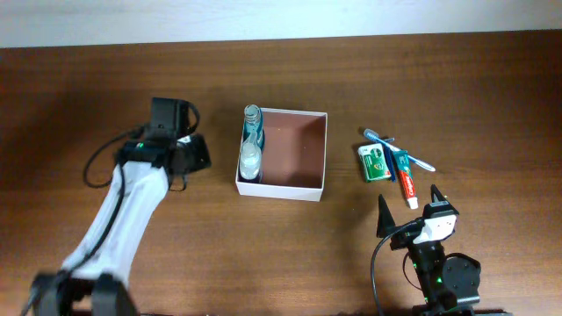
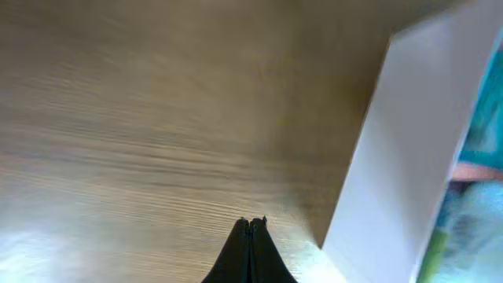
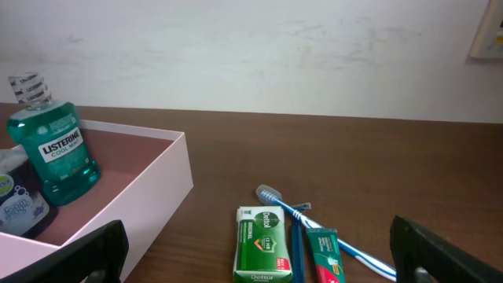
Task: Pack container
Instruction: 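Push the box's left side with the left gripper to adjust it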
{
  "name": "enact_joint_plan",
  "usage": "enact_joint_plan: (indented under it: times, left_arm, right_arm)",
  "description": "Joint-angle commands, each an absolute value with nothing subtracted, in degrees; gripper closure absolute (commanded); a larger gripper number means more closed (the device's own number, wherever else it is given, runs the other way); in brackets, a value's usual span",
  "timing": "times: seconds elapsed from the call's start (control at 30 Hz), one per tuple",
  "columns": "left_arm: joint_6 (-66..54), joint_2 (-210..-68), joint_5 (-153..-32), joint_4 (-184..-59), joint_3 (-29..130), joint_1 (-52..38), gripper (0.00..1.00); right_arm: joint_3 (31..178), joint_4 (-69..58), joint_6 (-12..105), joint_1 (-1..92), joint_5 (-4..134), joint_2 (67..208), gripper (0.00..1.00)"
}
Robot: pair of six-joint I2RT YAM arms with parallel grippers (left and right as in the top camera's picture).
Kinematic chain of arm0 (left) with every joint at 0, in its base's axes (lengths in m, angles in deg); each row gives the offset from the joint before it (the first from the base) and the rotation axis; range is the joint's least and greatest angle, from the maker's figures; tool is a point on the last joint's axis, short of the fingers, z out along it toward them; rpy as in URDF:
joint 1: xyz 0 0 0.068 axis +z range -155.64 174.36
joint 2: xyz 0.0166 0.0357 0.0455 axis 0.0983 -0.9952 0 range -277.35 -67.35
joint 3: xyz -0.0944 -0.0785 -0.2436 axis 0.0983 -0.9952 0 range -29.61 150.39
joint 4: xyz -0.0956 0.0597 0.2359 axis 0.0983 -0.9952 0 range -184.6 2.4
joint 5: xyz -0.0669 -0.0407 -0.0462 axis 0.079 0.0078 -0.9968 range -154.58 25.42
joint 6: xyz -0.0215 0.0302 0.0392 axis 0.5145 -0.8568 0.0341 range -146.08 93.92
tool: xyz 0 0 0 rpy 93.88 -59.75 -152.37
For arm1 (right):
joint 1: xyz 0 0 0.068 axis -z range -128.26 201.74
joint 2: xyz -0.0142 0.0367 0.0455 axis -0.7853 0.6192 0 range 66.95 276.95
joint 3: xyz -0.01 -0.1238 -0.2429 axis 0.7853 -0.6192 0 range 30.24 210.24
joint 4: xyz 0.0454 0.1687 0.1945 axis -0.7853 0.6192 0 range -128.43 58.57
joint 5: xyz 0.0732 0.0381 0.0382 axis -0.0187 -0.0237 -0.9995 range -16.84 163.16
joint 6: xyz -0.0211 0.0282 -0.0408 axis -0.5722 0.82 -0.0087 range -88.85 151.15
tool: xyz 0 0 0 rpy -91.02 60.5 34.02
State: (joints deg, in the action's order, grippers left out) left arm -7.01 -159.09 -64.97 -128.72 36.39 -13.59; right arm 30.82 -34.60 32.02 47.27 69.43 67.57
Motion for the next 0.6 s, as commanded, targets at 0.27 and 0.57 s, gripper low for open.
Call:
enact_joint_plan:
  times: [0.27, 0.57]
  left_arm:
    - [-13.85, -167.68, -80.07, -126.84, 36.74, -14.13, 1.00]
    - [-16.87, -167.68, -85.23, -125.90, 36.74, -17.63, 1.00]
  right_arm:
    - [30.56, -34.31, 32.02, 47.73, 69.30, 67.16, 0.01]
    - [30.56, -34.31, 32.02, 47.73, 69.30, 67.16, 0.01]
